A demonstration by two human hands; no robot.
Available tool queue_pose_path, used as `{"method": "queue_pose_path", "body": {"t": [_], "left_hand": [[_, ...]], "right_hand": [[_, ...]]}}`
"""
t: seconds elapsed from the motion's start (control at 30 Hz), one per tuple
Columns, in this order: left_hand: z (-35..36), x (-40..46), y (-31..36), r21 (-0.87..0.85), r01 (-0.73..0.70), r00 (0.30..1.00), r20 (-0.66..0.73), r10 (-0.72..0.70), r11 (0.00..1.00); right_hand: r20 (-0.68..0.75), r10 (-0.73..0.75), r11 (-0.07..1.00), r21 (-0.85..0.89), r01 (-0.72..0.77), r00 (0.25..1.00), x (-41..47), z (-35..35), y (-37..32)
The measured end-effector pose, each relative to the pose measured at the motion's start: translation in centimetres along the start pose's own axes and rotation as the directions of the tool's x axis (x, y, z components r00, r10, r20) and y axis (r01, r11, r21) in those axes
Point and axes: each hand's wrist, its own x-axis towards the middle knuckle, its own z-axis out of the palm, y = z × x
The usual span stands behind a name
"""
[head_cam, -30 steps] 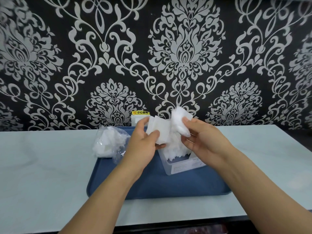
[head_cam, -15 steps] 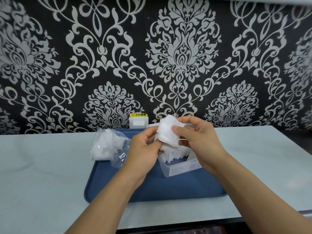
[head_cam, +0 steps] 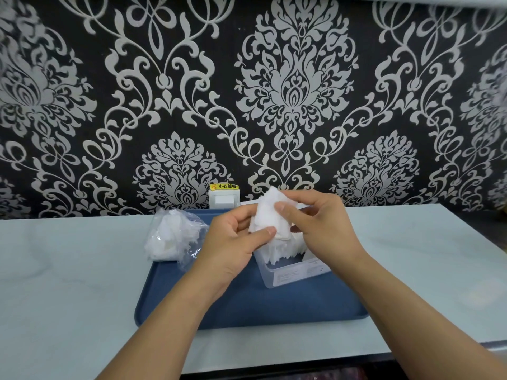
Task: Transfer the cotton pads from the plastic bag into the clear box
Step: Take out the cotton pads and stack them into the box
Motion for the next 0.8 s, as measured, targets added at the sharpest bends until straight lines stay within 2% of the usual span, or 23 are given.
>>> {"method": "queue_pose_path", "body": {"t": [0.2, 0.3, 0.4, 0.43, 0.47, 0.53, 0.6, 0.8], "left_hand": [[-0.2, 0.1, 0.2, -0.068, 0.047, 0.999, 0.023, -0.046, 0.997], [-0.2, 0.2, 0.1, -0.083, 0.059, 0.998, 0.025, -0.057, 0.995], [-0.4, 0.2, 0.1, -0.035, 0.011, 1.0, -0.018, -0.012, 0.999], [-0.4, 0.2, 0.1, -0.012, -0.008, 1.0, -0.021, 0.008, 1.0], [-0.4, 0.1, 0.2, 0.004, -0.024, 1.0, -0.015, 0.024, 1.0], [-0.3, 0.0, 0.2, 0.029, -0.049, 0.999, 0.01, 0.049, 0.998], [0.0, -0.2, 0.3, 0.057, -0.069, 0.997, 0.04, 0.067, 0.996], [0.1, -0.4, 0.3, 0.06, -0.084, 0.994, 0.07, 0.08, 0.995]], "right_hand": [[-0.083, -0.15, 0.989, -0.017, 0.149, 0.985, 0.3, -0.1, 0.2], [-0.149, -0.101, 0.984, 0.13, 0.121, 0.984, 0.6, -1.1, -0.3], [-0.026, -0.019, 0.941, 0.338, 0.027, 0.999, 0.6, -3.2, -1.5], [0.035, -0.032, 0.935, 0.353, 0.017, 0.999, 0.5, -3.8, -1.8], [0.089, -0.068, 0.949, 0.314, 0.037, 0.994, 0.4, -4.1, -1.9], [0.155, -0.15, 0.983, 0.126, 0.131, 0.977, 0.1, -3.7, -1.8], [0.157, -0.185, 0.982, -0.002, 0.188, 0.97, 0.1, -2.7, -1.3], [0.124, -0.205, 0.963, -0.152, 0.222, 0.971, 0.3, -1.9, -0.4]]}}
